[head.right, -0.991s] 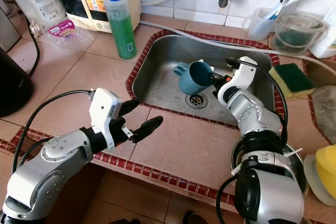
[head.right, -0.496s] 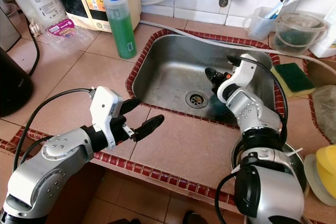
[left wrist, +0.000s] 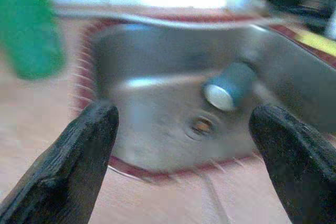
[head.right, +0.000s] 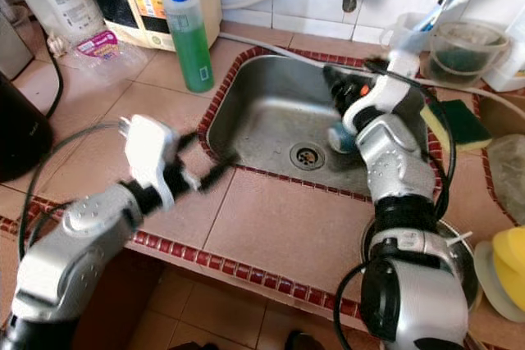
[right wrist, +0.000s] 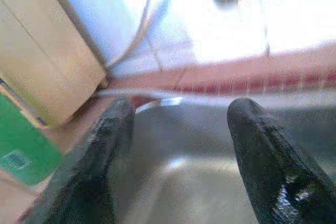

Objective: Kitchen organization

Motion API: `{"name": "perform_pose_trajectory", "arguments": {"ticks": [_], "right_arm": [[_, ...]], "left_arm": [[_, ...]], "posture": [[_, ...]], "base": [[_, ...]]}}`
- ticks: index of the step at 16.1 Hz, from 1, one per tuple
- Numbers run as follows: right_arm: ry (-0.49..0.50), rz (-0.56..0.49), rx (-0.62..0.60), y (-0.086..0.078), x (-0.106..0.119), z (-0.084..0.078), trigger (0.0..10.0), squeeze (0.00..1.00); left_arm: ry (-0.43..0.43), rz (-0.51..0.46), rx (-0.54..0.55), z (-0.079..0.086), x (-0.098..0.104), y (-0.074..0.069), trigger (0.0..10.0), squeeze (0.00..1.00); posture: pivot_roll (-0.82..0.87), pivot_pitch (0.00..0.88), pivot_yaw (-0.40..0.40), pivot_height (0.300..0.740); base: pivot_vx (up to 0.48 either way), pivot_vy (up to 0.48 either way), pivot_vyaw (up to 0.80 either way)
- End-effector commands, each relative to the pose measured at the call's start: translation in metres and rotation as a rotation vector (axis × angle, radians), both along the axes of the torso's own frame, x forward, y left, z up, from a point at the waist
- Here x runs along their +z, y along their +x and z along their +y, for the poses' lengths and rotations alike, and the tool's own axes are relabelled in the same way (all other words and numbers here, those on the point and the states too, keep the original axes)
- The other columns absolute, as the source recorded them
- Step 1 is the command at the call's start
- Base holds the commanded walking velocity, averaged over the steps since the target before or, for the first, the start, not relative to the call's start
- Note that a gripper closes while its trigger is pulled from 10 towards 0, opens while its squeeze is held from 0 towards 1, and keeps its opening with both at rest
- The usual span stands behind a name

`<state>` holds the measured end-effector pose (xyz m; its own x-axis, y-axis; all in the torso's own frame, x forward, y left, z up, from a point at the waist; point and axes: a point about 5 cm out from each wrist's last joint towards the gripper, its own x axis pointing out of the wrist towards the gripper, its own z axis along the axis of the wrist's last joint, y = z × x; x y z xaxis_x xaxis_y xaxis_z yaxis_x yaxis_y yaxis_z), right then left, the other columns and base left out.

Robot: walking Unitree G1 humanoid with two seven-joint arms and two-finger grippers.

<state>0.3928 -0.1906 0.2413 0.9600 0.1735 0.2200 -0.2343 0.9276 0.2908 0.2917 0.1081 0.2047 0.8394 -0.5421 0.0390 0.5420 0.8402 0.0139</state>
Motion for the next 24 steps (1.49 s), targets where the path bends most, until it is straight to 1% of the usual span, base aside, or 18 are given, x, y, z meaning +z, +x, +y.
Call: {"name": "perform_pose_trajectory", "arguments": {"ticks": [1,5,6,7,9,10,11,12,13,14,16,17,18,19,21,22,24], "right_arm": [[-0.041,-0.033,-0.014,-0.002,0.002,0.003,10.0,1.0],[-0.041,-0.033,-0.014,-0.002,0.002,0.003,10.0,1.0],[-0.028,-0.132,0.01,-0.019,0.005,0.022,10.0,1.0],[-0.044,-0.188,0.021,-0.031,0.005,0.033,10.0,1.0],[-0.096,-0.237,0.04,-0.038,0.002,0.039,10.0,1.0],[-0.102,-0.239,0.04,-0.039,0.0,0.039,10.0,1.0],[-0.132,-0.235,0.012,-0.043,-0.008,0.039,10.0,1.0],[-0.143,-0.231,0.002,-0.043,-0.01,0.039,10.0,1.0],[-0.128,-0.221,-0.037,-0.048,-0.012,0.037,10.0,1.0],[-0.124,-0.215,-0.047,-0.05,-0.014,0.037,10.0,1.0],[-0.143,-0.203,-0.068,-0.053,-0.021,0.039,10.0,1.0],[-0.15,-0.196,-0.072,-0.055,-0.025,0.04,10.0,0.0],[-0.166,-0.185,-0.088,-0.058,-0.03,0.042,10.0,0.0],[-0.168,-0.184,-0.09,-0.058,-0.031,0.042,10.0,0.0],[-0.199,-0.163,-0.079,-0.063,-0.041,0.047,10.0,0.0],[-0.185,-0.15,-0.052,-0.067,-0.046,0.05,10.0,0.0],[-0.182,-0.155,-0.042,-0.067,-0.046,0.051,10.0,0.0]], "left_arm": [[-0.004,-0.018,0.05,0.007,0.001,0.003,10.0,0.0],[-0.004,-0.018,0.05,0.007,0.001,0.003,10.0,0.0],[-0.018,-0.076,0.189,0.026,0.005,0.014,10.0,0.0],[-0.042,-0.105,0.241,0.036,0.006,0.017,10.0,0.0],[-0.052,-0.093,0.273,0.041,0.003,0.021,10.0,0.0],[-0.054,-0.091,0.277,0.042,0.003,0.021,10.0,0.0],[-0.048,-0.095,0.299,0.042,-0.001,0.023,10.0,0.0],[-0.041,-0.099,0.307,0.042,-0.001,0.024,10.0,0.0],[-0.027,-0.114,0.303,0.043,-0.003,0.023,10.0,0.0],[-0.037,-0.115,0.302,0.043,-0.004,0.023,10.0,0.0],[-0.037,-0.106,0.325,0.045,-0.01,0.021,10.0,0.0],[-0.038,-0.106,0.331,0.044,-0.012,0.02,10.0,0.0],[-0.037,-0.104,0.333,0.043,-0.018,0.018,10.0,0.0],[-0.037,-0.104,0.333,0.043,-0.019,0.017,10.0,0.0],[-0.039,-0.093,0.329,0.042,-0.027,0.013,10.0,0.0],[-0.056,-0.093,0.328,0.041,-0.028,0.011,10.0,0.0],[-0.05,-0.103,0.331,0.042,-0.027,0.011,10.0,0.0]], "posture": [[-0.06,0.126,0.015,0.74],[-0.06,0.126,0.015,0.74],[-0.07,0.044,0.013,0.74],[-0.07,0.028,0.014,0.74],[-0.08,0.005,0.018,0.74],[-0.08,0.002,0.019,0.74],[-0.07,0.0,0.014,0.74],[-0.07,0.0,0.014,0.74],[-0.06,0.0,0.007,0.74],[-0.06,0.0,0.007,0.74],[-0.06,0.0,0.005,0.74],[-0.06,0.0,0.005,0.74],[-0.06,0.0,0.006,0.74],[-0.06,0.0,0.006,0.74],[-0.06,0.0,0.003,0.74],[-0.06,0.0,0.0,0.74],[-0.06,0.0,-0.001,0.74]], "base": [[0.0,0.0,0.0],[0.0,0.0,0.0],[0.0,0.0,0.0],[0.0,0.0,0.0],[0.0,0.0,0.0],[0.0,0.0,0.0],[0.0,0.0,0.0],[0.0,0.0,0.0],[0.0,0.0,0.0],[0.0,0.0,0.0],[0.0,0.0,0.0],[0.0,0.0,0.0],[0.0,0.0,0.0],[0.0,0.0,0.0],[0.0,0.0,0.0],[0.0,0.0,0.0],[0.0,0.0,0.0]]}}
